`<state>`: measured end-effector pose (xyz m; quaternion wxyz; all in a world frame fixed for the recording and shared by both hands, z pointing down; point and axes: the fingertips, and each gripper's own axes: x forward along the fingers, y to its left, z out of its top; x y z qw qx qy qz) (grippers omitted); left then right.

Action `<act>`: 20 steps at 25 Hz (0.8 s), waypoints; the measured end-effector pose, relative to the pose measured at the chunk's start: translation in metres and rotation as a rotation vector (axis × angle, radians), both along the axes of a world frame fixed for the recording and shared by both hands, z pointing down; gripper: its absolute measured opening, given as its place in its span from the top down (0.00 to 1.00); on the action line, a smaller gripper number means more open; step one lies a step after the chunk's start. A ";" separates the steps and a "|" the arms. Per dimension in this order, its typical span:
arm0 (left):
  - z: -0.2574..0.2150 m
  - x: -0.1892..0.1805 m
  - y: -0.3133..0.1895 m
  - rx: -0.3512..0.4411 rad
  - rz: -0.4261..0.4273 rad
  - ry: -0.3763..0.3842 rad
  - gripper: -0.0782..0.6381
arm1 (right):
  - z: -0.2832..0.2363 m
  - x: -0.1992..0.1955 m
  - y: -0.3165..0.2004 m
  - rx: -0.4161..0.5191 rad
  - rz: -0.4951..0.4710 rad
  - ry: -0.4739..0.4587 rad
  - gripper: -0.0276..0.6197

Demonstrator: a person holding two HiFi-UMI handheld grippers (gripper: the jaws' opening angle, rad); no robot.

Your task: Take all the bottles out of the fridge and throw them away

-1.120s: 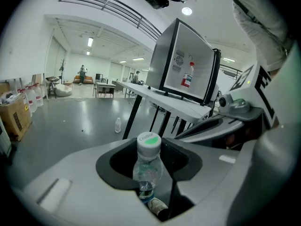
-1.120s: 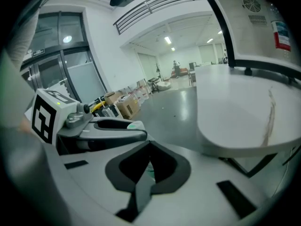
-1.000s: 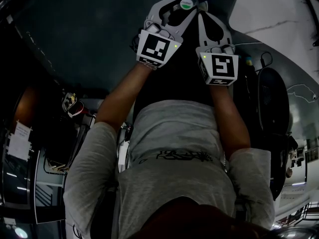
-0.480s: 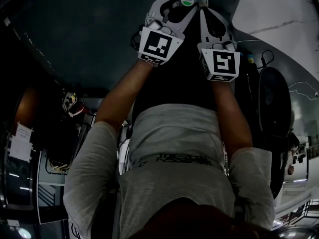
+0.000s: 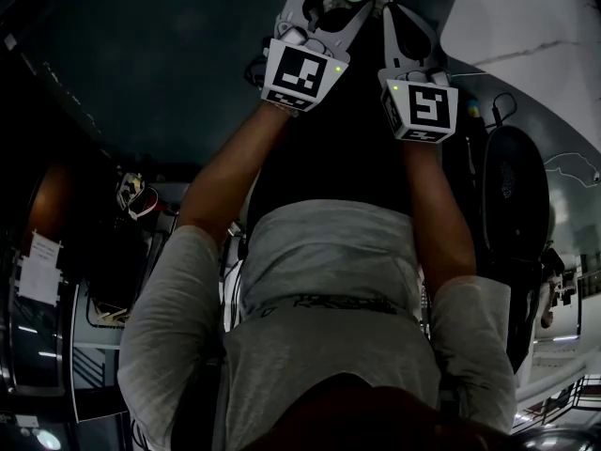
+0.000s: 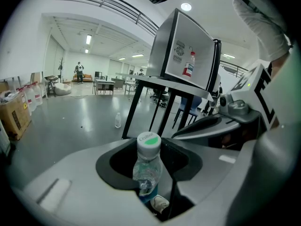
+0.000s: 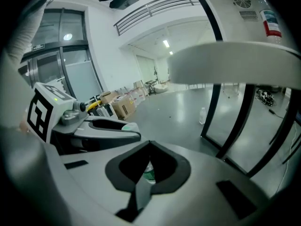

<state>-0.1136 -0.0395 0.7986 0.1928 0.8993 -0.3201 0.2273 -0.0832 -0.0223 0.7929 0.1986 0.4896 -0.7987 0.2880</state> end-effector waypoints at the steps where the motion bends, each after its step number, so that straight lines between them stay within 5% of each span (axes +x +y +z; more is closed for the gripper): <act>1: 0.002 0.001 -0.001 -0.001 0.001 -0.002 0.67 | 0.002 0.001 0.000 -0.001 0.002 0.000 0.94; 20: 0.035 0.009 -0.003 -0.026 0.040 -0.041 0.67 | 0.013 0.010 0.004 -0.014 0.005 0.026 0.94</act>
